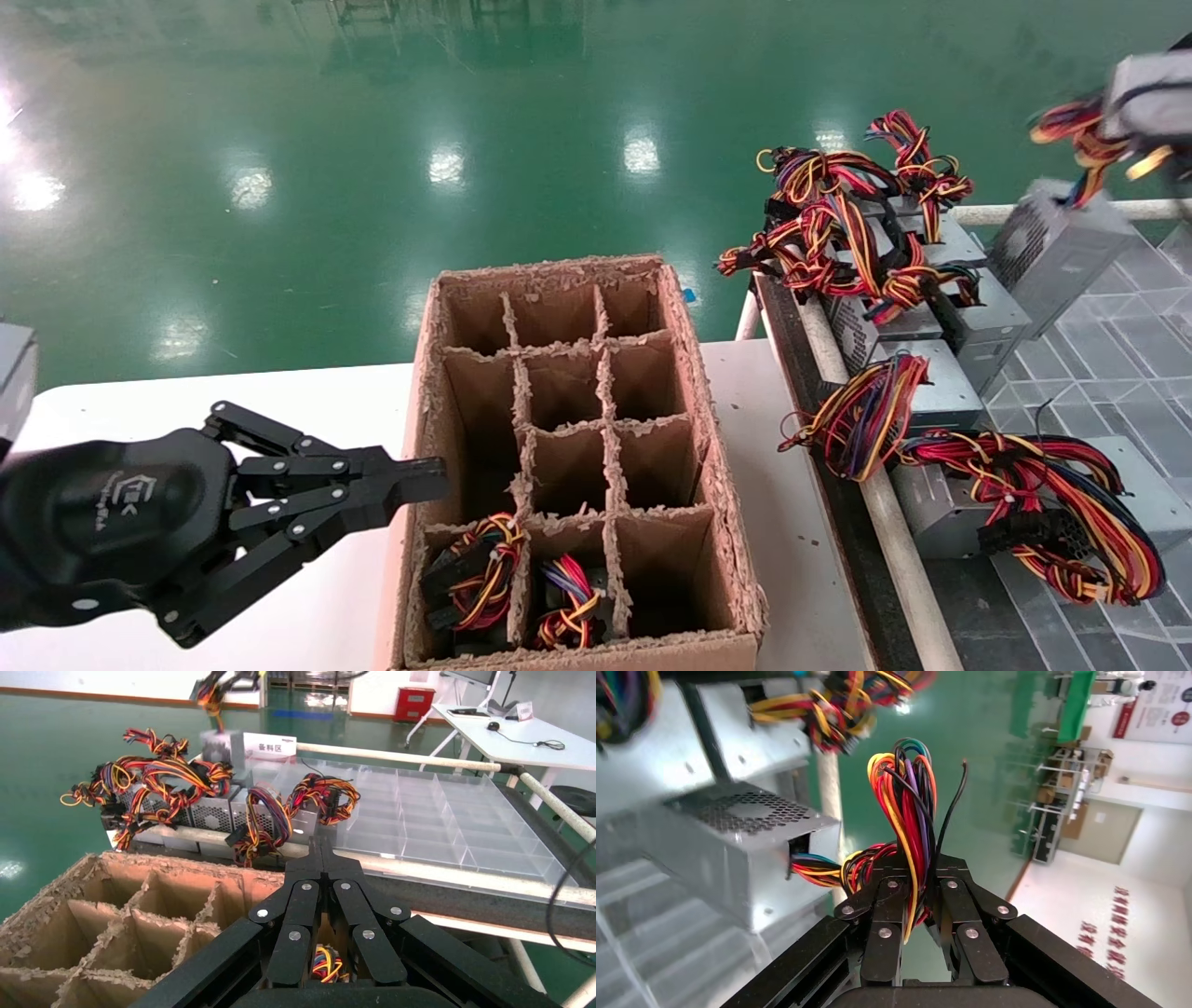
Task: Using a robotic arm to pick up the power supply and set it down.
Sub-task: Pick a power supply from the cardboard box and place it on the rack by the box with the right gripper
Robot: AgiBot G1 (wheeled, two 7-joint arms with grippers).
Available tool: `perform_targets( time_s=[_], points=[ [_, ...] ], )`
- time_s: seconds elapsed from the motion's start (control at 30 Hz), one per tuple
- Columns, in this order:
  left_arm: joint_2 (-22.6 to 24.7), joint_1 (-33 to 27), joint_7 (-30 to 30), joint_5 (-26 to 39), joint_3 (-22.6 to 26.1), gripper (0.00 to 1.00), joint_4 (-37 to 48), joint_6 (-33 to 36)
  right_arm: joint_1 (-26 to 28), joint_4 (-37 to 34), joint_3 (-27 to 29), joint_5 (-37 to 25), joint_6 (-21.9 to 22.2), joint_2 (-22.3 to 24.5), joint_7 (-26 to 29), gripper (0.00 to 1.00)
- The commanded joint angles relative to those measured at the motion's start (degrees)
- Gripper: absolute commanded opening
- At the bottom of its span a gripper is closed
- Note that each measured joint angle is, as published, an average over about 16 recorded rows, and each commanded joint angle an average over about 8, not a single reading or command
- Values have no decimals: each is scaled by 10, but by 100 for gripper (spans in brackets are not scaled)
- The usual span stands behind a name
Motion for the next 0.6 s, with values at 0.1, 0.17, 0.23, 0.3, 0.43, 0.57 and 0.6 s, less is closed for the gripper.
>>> perform_targets(
  time_s=[0.1, 0.17, 0.23, 0.3, 0.43, 0.57, 0.6],
  points=[
    [0, 0, 0, 0, 0, 0, 0, 0, -28, -46, 3, 15, 46, -22, -15, 0],
    [0, 0, 0, 0, 0, 0, 0, 0, -35, -74, 7, 19, 71, -34, -19, 0],
    [0, 0, 0, 0, 0, 0, 0, 0, -41, -102, 11, 24, 95, -47, -24, 0],
    [0, 0, 0, 0, 0, 0, 0, 0, -44, -130, 15, 28, 117, -59, -31, 0],
    [0, 0, 0, 0, 0, 0, 0, 0, -49, -182, 23, 40, 156, -81, -52, 0],
    [0, 0, 0, 0, 0, 0, 0, 0, -52, -224, 32, 58, 177, -98, -81, 0],
    [0, 0, 0, 0, 0, 0, 0, 0, -53, -232, 34, 63, 179, -102, -88, 0]
  ],
)
